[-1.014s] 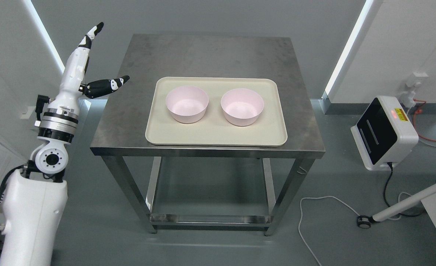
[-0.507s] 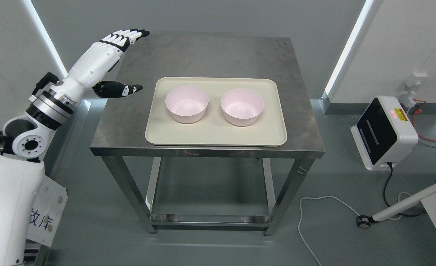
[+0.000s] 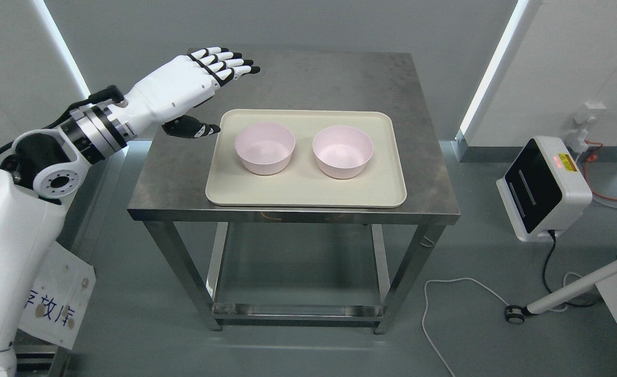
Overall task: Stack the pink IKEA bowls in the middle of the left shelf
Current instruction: 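Reach the left hand over the nearer pink bowl and lower it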
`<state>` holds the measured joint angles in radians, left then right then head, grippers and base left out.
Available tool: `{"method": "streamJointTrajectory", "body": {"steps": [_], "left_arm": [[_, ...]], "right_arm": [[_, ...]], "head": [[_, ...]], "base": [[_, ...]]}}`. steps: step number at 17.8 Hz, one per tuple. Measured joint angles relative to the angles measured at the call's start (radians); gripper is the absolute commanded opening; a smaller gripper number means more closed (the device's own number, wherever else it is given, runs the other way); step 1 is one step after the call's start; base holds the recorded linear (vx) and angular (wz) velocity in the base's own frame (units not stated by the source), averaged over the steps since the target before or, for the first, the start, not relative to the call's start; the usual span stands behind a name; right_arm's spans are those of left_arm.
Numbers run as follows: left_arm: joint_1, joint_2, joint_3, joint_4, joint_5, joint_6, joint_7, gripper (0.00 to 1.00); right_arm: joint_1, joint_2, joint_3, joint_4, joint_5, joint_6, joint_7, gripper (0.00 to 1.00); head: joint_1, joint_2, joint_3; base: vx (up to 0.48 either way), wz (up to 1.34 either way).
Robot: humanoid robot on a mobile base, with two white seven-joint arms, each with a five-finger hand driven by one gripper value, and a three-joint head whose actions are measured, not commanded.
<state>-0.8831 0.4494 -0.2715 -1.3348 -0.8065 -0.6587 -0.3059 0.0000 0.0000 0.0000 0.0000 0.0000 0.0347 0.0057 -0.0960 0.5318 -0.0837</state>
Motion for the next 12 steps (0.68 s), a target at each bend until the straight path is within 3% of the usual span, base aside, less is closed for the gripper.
{"method": "streamJointTrajectory", "body": {"steps": [6, 12], "left_arm": [[-0.058, 0.003, -0.138, -0.012, -0.228, 0.025, -0.001, 0.93], [-0.188, 0.0, -0.32, 0.01, -0.326, 0.029, -0.041, 0.93]], "right_arm": [[0.0, 0.0, 0.0, 0.0, 0.0, 0.0, 0.0, 1.0], [0.0, 0.0, 0.0, 0.0, 0.0, 0.0, 0.0, 1.0]], "head": [[0.0, 0.0, 0.0], [0.0, 0.0, 0.0]], "base": [[0.0, 0.0], [0.0, 0.0]]}}
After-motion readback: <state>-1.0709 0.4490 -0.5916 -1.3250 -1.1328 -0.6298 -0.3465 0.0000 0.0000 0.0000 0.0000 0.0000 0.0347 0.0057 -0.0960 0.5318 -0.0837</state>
